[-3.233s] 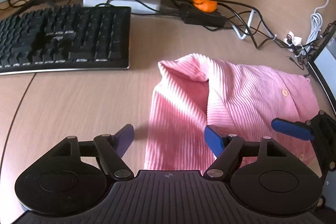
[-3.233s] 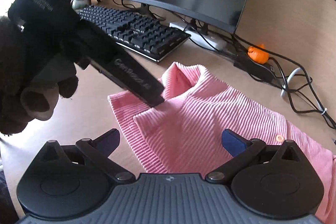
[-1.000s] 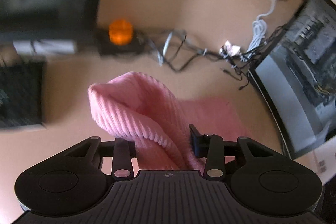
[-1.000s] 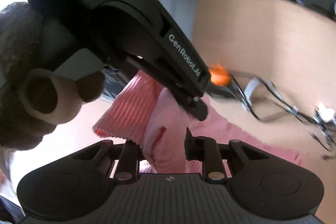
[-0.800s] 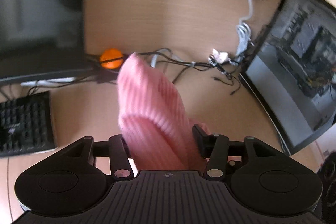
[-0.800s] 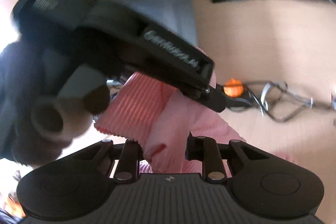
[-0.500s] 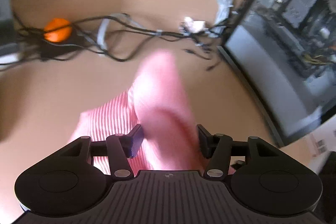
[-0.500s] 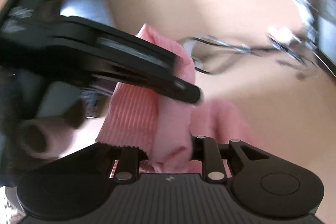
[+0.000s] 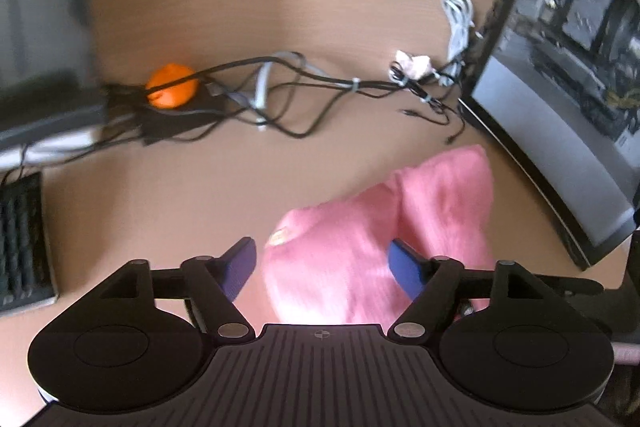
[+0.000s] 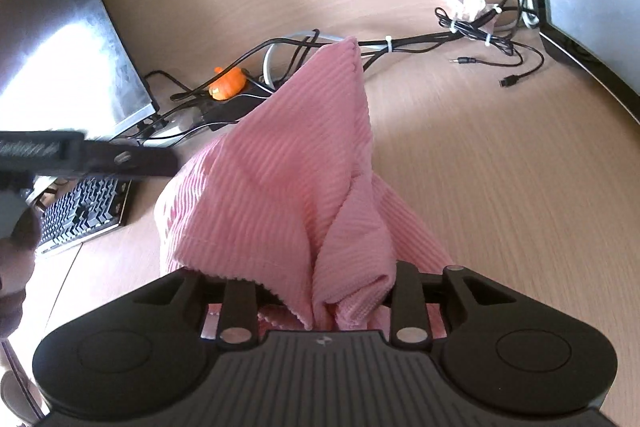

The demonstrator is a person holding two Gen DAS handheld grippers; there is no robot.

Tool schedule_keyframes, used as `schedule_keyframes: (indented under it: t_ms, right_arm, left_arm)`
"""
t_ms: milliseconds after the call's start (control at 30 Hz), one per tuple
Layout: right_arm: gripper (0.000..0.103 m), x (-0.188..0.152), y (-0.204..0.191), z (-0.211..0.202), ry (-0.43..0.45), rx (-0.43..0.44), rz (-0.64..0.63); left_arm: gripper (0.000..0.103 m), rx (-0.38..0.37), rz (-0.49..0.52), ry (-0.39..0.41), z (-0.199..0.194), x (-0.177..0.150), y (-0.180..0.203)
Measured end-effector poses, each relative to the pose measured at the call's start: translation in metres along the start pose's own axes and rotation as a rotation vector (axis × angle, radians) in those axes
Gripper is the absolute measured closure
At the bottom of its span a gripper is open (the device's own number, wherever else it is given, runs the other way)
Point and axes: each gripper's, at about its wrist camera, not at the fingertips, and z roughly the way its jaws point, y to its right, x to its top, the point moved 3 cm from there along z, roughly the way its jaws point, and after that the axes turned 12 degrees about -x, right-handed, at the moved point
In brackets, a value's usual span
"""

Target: Fold clothes

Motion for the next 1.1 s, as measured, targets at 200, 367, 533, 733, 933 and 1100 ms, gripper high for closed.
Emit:
schedule_keyframes:
  t_ms: [200,367,533,733,933,1100]
  right_arm:
    - [0.075,0.024,-0.010,-0.037,0.147,0.064,-0.047]
    - [0.073,0.027,0.011,-0.009,0.094,-0.196,-0.114]
    - [0.064,0.012,0.035,0.001,0.042,-0.283,-0.103]
    - [0.064,0.002,0.008,-0.016,0.092,-0.266,-0.214]
    - [0.041,-0.008,-0.020,-0.033,0.143,-0.248,-0.324]
    - [0.027,-0.013,-0.026,-0.073,0.252,-0.301,-0.503]
  left_arm:
    - [0.024,-0.034,-0.118,-0.052,0.001,-0.036,-0.029]
    - [0.024,-0.123,-0.143,-0.057,0.006,-0.046,-0.022]
    - [0.022,-0.257,-0.186,-0.056,0.017,-0.056,-0.011]
    - [0.020,-0.333,-0.266,-0.037,0.029,-0.051,-0.012]
    - [0.023,-0.224,-0.263,0.039,0.001,-0.029,-0.052]
    - [0.023,-0.202,-0.238,0.043,-0.010,-0.037,-0.060]
